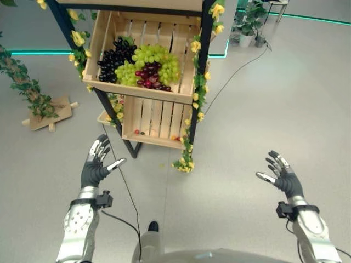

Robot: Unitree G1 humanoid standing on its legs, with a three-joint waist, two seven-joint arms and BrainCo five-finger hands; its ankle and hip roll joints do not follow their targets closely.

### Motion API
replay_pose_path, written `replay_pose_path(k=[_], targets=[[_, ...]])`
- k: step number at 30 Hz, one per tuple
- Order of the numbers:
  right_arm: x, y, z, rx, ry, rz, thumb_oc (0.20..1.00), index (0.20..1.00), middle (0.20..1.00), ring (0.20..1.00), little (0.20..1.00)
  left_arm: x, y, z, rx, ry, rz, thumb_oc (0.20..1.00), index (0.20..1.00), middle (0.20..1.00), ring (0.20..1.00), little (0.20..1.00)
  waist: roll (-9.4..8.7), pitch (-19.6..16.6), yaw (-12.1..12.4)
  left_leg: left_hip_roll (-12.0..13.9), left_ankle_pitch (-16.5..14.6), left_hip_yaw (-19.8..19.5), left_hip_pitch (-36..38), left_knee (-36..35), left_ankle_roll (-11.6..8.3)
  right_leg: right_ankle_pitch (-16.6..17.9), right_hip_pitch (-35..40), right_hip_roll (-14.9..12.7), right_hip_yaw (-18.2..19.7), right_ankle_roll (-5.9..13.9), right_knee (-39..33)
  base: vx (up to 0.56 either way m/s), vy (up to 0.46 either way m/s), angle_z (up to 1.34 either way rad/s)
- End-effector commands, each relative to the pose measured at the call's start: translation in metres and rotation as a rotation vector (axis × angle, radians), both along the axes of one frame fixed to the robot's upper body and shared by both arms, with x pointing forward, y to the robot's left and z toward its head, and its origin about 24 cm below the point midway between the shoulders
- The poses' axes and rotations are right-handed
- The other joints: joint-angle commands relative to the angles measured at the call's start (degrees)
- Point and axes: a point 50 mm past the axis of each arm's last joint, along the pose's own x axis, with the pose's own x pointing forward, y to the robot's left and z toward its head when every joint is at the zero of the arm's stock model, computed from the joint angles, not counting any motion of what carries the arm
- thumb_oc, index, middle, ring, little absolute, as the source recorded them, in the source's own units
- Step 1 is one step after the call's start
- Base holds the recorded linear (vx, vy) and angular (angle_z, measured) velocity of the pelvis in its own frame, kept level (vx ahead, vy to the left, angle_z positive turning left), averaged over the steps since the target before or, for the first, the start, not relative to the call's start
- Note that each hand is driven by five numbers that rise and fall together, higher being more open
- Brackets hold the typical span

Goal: Pick up the fruits from the basket on one side to the basket on the other side

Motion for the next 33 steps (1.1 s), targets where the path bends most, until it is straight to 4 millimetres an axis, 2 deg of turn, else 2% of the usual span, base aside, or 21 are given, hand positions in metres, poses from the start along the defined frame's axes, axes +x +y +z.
replay_pose_path(k=[1, 4, 9, 13, 18, 20, 21, 22, 23, 24, 25, 26, 29, 30, 31, 32, 33], targets=[[0.022, -0.002, 0.028, -0.030, -0.149, 0.014, 1.000, 1.000, 1.000, 1.000, 1.000, 0.009, 0.000, 0.034, 0.069, -0.160, -0.037, 1.000, 1.000, 1.000, 1.000, 1.000, -1.42, -0.85, -1.50, -1.39, -5.48, -1.55, 0.35, 4.68, 0.05, 3.87, 1.23, 3.61, -1.77, -1.81, -9.96, -0.03, 0.126, 0.04], [0.023, -0.003, 0.026, -0.040, -0.134, 0.010, 1.000, 1.000, 1.000, 1.000, 1.000, 0.009, -0.002, 0.034, 0.067, -0.160, -0.045, 1.000, 1.000, 1.000, 1.000, 1.000, -1.62, -1.01, -2.16, -2.24, -6.67, -1.21, 2.28, 3.17, 0.51, 5.62, 0.75, 2.62, -1.00, -1.03, -10.18, -0.02, 0.146, 0.01], [0.022, -0.002, 0.020, -0.066, -0.088, 0.043, 1.000, 1.000, 1.000, 1.000, 1.000, 0.003, 0.000, 0.031, 0.075, -0.133, -0.056, 1.000, 1.000, 1.000, 1.000, 1.000, -2.56, -2.36, -3.08, -3.79, -9.06, 1.47, 4.32, 1.57, 2.37, 8.44, -1.27, 0.86, 2.60, 1.18, -10.17, 0.00, 0.129, -0.36], [0.018, -0.002, 0.015, -0.071, -0.057, 0.044, 1.000, 1.000, 1.000, 1.000, 1.000, 0.001, 0.001, 0.029, 0.077, -0.118, -0.061, 1.000, 1.000, 1.000, 1.000, 1.000, -3.10, -3.28, -3.64, -4.15, -9.72, 3.31, 4.88, 1.37, 3.17, 8.80, -2.37, 0.08, 4.59, 2.00, -9.38, 0.00, 0.113, -0.58], [0.015, -0.004, 0.013, -0.080, -0.034, 0.055, 1.000, 1.000, 1.000, 1.000, 1.000, 0.001, 0.003, 0.032, 0.113, -0.118, -0.067, 1.000, 1.000, 1.000, 1.000, 1.000, -3.60, -3.49, -5.53, -4.91, -11.41, 5.02, 4.64, 3.69, 4.42, 8.95, -4.44, -0.96, 8.30, 2.66, -7.15, -0.02, 0.101, -0.32], [0.013, -0.004, 0.011, -0.084, -0.020, 0.067, 1.000, 1.000, 1.000, 1.000, 1.000, 0.000, 0.004, 0.032, 0.126, -0.109, -0.074, 1.000, 1.000, 1.000, 1.000, 1.000, -3.75, -3.31, -7.04, -5.21, -12.44, 6.83, 4.72, 4.96, 5.18, 9.63, -5.62, -1.30, 10.44, 3.05, -6.34, -0.06, 0.132, -0.68], [0.010, -0.004, 0.008, -0.088, 0.000, 0.081, 1.000, 1.000, 1.000, 1.000, 1.000, -0.001, 0.006, 0.031, 0.126, -0.101, -0.070, 1.000, 1.000, 1.000, 1.000, 1.000, -3.90, -3.03, -8.54, -5.24, -13.67, 9.25, 4.90, 6.10, 5.97, 10.56, -7.21, -1.38, 13.27, 3.60, -5.66, -0.07, 0.114, -0.73], [0.010, -0.004, 0.008, -0.088, 0.000, 0.082, 1.000, 1.000, 1.000, 1.000, 1.000, -0.001, 0.006, 0.031, 0.125, -0.101, -0.069, 1.000, 1.000, 1.000, 1.000, 1.000, -3.86, -3.07, -8.28, -5.17, -13.80, 9.55, 4.89, 6.19, 6.00, 10.56, -7.36, -1.31, 13.59, 3.63, -5.55, -0.08, 0.120, -0.82], [0.007, -0.005, 0.007, -0.093, 0.011, 0.088, 1.000, 1.000, 1.000, 1.000, 1.000, -0.003, 0.008, 0.030, 0.125, -0.096, -0.064, 1.000, 1.000, 1.000, 1.000, 1.000, -3.78, -2.69, -9.30, -5.09, -14.80, 11.02, 5.42, 6.56, 6.47, 10.87, -8.11, -1.24, 15.10, 4.06, -5.09, -0.12, 0.116, -1.08], [0.005, -0.005, 0.010, -0.105, 0.006, 0.100, 1.000, 1.000, 1.000, 1.000, 1.000, -0.005, 0.012, 0.033, 0.139, -0.099, -0.050, 1.000, 1.000, 1.000, 1.000, 1.000, -3.83, -2.06, -10.93, -5.08, -15.24, 13.80, 5.46, 6.96, 7.10, 11.80, -10.34, -1.08, 18.19, 4.81, -3.99, -0.13, 0.109, -1.16], [0.005, -0.005, 0.011, -0.104, 0.005, 0.100, 1.000, 1.000, 1.000, 1.000, 1.000, -0.005, 0.013, 0.033, 0.139, -0.099, -0.050, 1.000, 1.000, 1.000, 1.000, 1.000, -3.96, -2.21, -10.77, -5.14, -14.92, 14.02, 5.23, 6.85, 7.08, 12.07, -10.68, -1.12, 18.43, 4.78, -4.05, -0.17, 0.109, -1.56], [0.002, -0.006, 0.012, -0.110, 0.004, 0.107, 1.000, 1.000, 1.000, 1.000, 1.000, -0.006, 0.017, 0.035, 0.160, -0.103, -0.040, 1.000, 1.000, 1.000, 1.000, 1.000, -4.05, -1.61, -12.20, -5.12, -15.21, 15.67, 5.39, 6.83, 7.17, 12.72, -12.16, -0.88, 19.79, 5.34, -3.59, -0.15, 0.086, -1.35], [-0.013, -0.011, 0.010, -0.118, 0.036, 0.120, 1.000, 1.000, 1.000, 1.000, 1.000, -0.011, 0.032, 0.041, 0.228, -0.099, -0.009, 1.000, 1.000, 1.000, 1.000, 1.000, -4.56, -0.74, -15.02, -4.87, -13.63, 21.43, 5.10, 4.12, 7.08, 18.09, -16.50, -1.10, 23.01, 7.45, -5.69, -0.22, 0.050, -1.41], [-0.013, -0.011, 0.010, -0.117, 0.036, 0.120, 1.000, 1.000, 1.000, 1.000, 1.000, -0.011, 0.032, 0.041, 0.228, -0.099, -0.010, 1.000, 1.000, 1.000, 1.000, 1.000, -4.57, -0.82, -14.91, -4.88, -13.59, 21.54, 5.08, 4.04, 7.07, 18.11, -16.62, -1.07, 23.12, 7.45, -5.66, -0.27, -0.026, -1.17], [-0.016, -0.013, 0.010, -0.127, 0.042, 0.113, 1.000, 1.000, 1.000, 1.000, 1.000, -0.011, 0.036, 0.042, 0.240, -0.097, 0.008, 1.000, 1.000, 1.000, 1.000, 1.000, -3.80, -0.39, -13.97, -3.44, -11.91, 22.84, 4.00, 3.40, 6.93, 15.13, -16.98, -2.06, 17.29, 6.34, -3.67, -0.16, -0.024, -0.66], [-0.017, -0.013, 0.010, -0.127, 0.042, 0.113, 1.000, 1.000, 1.000, 1.000, 1.000, -0.011, 0.036, 0.042, 0.240, -0.097, 0.007, 1.000, 1.000, 1.000, 1.000, 1.000, -3.77, -0.40, -14.04, -3.44, -11.92, 22.75, 3.98, 3.41, 6.92, 15.01, -17.01, -2.08, 17.19, 6.32, -3.54, -0.27, -0.041, -0.57], [-0.017, -0.015, 0.007, -0.130, 0.052, 0.099, 1.000, 1.000, 1.000, 1.000, 1.000, -0.011, 0.036, 0.042, 0.234, -0.098, 0.017, 1.000, 1.000, 1.000, 1.000, 1.000, -3.22, -0.28, -12.99, -2.40, -11.09, 24.13, 3.69, 2.91, 6.66, 12.49, -16.31, -3.65, 11.41, 5.01, -1.08, -0.10, -0.008, -0.84]])
